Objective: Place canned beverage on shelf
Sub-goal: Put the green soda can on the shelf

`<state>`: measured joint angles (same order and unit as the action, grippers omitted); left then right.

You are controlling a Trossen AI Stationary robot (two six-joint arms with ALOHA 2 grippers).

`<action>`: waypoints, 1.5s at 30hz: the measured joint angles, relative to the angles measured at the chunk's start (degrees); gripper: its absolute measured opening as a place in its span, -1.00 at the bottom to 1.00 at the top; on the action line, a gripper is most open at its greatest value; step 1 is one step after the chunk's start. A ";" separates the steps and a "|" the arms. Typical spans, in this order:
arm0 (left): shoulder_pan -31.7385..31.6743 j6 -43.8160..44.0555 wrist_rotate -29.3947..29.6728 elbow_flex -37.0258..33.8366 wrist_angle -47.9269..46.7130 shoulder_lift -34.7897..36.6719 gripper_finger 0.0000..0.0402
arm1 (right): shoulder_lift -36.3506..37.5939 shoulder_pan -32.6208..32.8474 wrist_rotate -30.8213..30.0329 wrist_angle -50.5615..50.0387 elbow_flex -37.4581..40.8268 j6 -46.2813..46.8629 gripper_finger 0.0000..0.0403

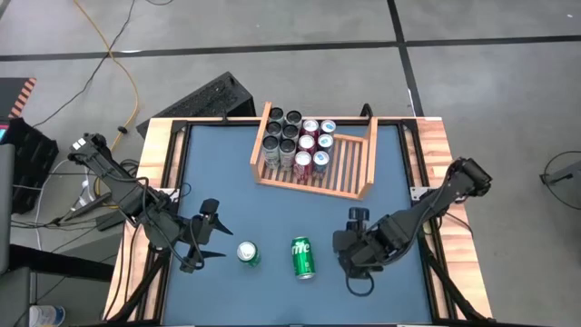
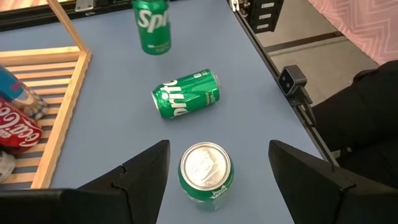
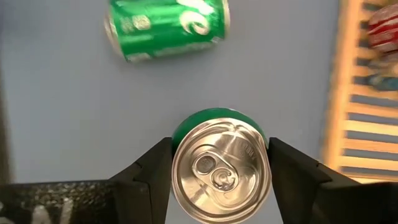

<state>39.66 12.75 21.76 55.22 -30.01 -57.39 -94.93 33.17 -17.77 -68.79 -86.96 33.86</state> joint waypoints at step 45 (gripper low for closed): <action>0.00 -5.33 -1.48 -0.02 4.67 -5.69 0.30 | -5.29 -9.95 10.46 9.63 0.61 -27.03 0.08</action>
<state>39.66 7.43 20.28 55.20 -25.34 -63.07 -100.22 23.21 -7.31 -59.16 -86.35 6.83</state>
